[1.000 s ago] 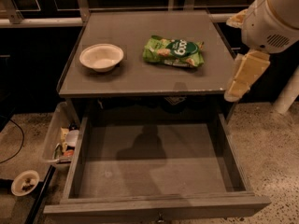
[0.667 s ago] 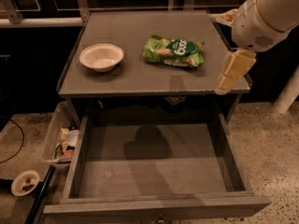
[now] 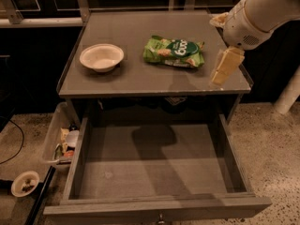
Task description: Place green rice chip bag into top drawer
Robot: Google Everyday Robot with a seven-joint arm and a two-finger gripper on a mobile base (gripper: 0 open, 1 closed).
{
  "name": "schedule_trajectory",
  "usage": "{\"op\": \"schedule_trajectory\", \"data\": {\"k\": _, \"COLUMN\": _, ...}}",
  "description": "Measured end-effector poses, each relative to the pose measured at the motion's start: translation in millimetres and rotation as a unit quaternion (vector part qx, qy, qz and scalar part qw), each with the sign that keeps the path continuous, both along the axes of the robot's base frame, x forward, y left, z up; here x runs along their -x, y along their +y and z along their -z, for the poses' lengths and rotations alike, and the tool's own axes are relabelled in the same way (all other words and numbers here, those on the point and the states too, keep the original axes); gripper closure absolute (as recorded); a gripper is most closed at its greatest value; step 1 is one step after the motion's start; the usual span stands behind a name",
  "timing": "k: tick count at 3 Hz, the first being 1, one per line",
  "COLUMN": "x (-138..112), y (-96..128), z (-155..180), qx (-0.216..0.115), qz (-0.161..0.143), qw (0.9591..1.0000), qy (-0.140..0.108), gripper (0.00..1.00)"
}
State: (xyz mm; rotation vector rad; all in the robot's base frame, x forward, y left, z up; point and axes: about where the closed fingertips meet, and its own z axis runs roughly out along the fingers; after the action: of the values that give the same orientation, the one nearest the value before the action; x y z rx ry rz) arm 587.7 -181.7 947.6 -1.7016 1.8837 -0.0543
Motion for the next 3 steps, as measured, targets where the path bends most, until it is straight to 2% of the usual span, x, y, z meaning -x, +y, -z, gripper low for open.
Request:
{"op": "schedule_trajectory", "data": {"k": 1, "x": -24, "y": 7, "z": 15, "qx": -0.033, "qz": 0.008, "qw": 0.9994, "qy": 0.002, "gripper": 0.0}}
{"op": "schedule_trajectory", "data": {"k": 2, "x": -64, "y": 22, "z": 23, "qx": -0.109, "qz": 0.021, "qw": 0.9938, "qy": -0.009, "gripper": 0.0}}
{"op": "schedule_trajectory", "data": {"k": 3, "x": -94, "y": 38, "z": 22, "qx": -0.17, "qz": 0.02, "qw": 0.9852, "qy": -0.015, "gripper": 0.0}}
